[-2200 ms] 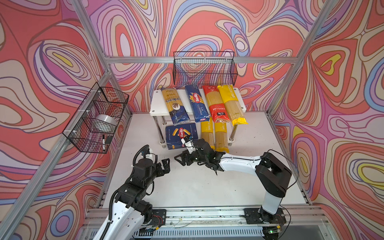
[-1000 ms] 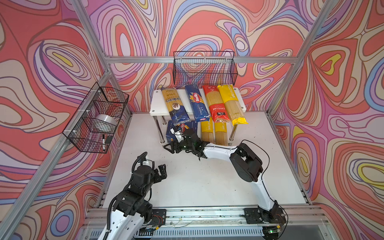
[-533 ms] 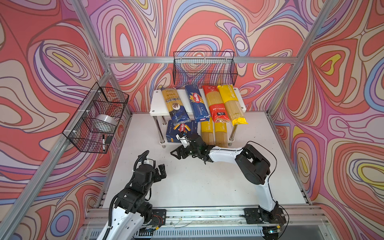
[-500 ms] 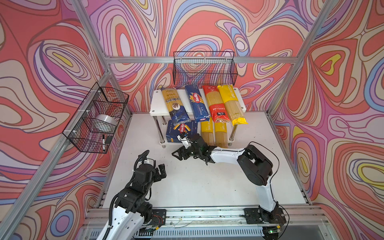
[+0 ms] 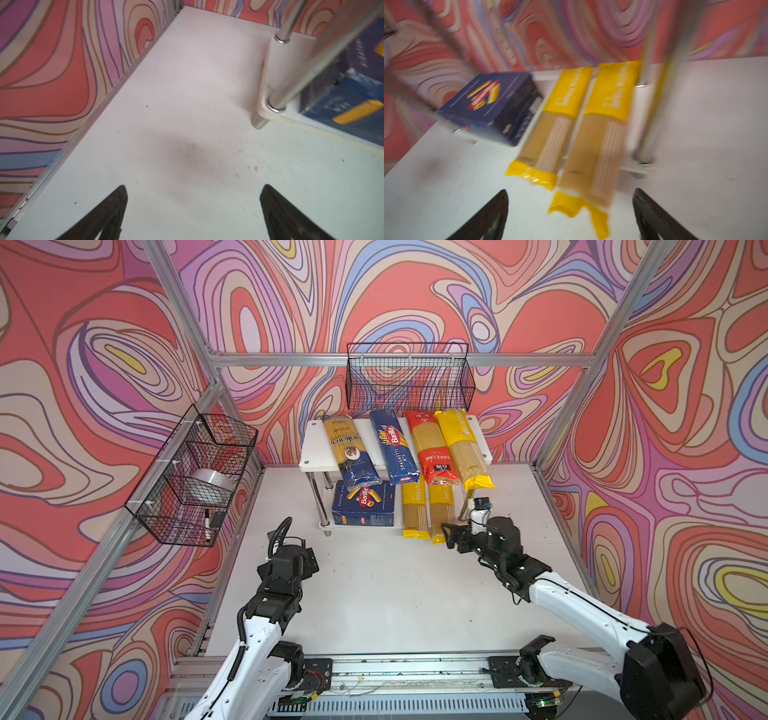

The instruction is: Place and organize the pasta boxes and bags onto the shelf

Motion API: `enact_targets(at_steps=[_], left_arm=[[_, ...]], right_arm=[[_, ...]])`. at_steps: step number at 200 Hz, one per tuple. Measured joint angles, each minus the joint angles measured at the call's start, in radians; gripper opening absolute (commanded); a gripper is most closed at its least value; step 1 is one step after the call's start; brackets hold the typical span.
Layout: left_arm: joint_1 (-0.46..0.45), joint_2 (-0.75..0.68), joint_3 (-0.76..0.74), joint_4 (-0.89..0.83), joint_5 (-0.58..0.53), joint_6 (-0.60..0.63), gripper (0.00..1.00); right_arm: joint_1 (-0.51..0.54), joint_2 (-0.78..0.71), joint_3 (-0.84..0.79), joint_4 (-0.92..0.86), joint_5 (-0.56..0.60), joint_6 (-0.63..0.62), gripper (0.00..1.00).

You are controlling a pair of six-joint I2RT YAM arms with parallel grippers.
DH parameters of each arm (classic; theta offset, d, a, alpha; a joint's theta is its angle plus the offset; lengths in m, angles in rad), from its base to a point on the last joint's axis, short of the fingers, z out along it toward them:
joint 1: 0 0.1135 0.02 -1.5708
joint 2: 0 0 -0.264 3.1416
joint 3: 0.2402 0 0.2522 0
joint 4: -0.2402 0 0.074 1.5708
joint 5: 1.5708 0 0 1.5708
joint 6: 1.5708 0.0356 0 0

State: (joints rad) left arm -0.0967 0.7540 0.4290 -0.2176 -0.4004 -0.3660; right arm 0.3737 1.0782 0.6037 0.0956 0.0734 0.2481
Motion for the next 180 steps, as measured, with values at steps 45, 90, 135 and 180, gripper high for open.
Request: enact_targets(at_steps=[45, 90, 135, 180], left_arm=[[0.154, 0.056, -0.225, 0.364, 0.077, 0.063, 1.0], [0.156, 0.187, -0.317, 0.694, 0.143, 0.151, 1.0], [0.156, 0.524, -0.277, 1.048, 0.274, 0.207, 1.0], [0.154, 0.775, -0.171, 1.181, 0.393, 0.251, 1.0]], right_arm=[[-0.164, 0.014, -0.105, 0.125, 0.171, -0.097, 0.98], [-0.299, 0.359, -0.204, 0.488, 0.097, -0.135, 0.98], [-0.329, 0.444, -0.211, 0.685, 0.035, -0.197, 0.98], [-0.351, 0.636, -0.203, 0.89, 0.039, -0.214, 0.98]])
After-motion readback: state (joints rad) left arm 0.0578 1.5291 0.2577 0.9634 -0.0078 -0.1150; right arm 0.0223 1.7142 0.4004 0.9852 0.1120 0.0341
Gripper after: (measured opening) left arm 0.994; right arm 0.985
